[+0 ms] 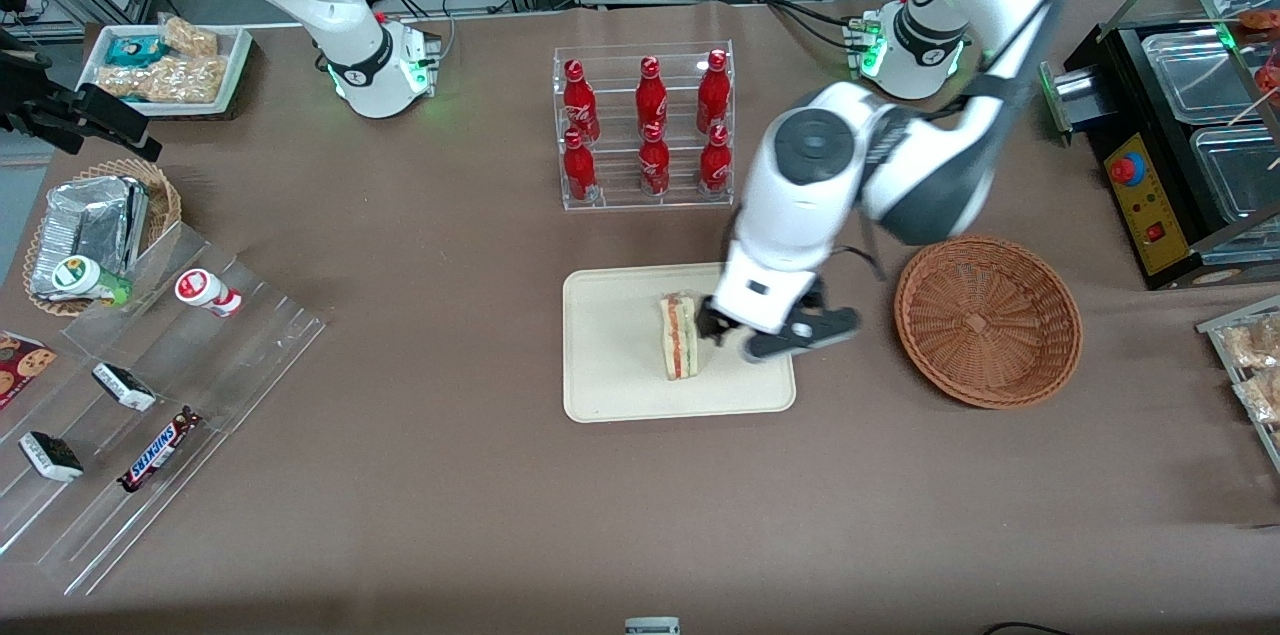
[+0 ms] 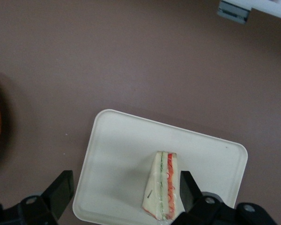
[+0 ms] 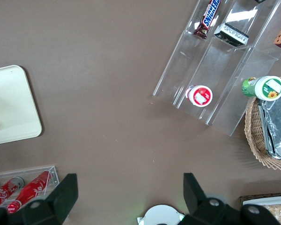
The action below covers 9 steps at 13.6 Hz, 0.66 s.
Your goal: Place sandwich from basket to tray
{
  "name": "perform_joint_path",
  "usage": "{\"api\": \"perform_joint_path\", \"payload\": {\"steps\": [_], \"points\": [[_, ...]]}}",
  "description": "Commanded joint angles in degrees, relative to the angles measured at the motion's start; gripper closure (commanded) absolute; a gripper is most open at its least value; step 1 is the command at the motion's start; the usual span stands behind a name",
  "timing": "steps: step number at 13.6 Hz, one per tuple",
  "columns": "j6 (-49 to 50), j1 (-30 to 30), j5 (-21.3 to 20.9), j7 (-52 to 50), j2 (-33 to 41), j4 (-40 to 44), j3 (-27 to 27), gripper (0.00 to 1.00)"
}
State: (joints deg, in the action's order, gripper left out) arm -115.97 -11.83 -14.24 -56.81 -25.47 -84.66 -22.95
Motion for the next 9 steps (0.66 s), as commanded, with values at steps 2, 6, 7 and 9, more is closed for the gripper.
{"api": "perform_joint_path", "payload": {"steps": [2, 6, 7, 9], "points": [[0.7, 5.6, 1.0, 0.2, 5.0, -4.6, -0.3, 0.00], [4.3, 9.6, 1.0, 1.3, 9.2, -7.0, -0.2, 0.00], [6.6, 10.3, 1.2, 4.8, 10.2, -7.0, -0.2, 0.00], [9.3, 12.3, 4.9, 13.1, 12.2, -6.9, 0.8, 0.00]]}}
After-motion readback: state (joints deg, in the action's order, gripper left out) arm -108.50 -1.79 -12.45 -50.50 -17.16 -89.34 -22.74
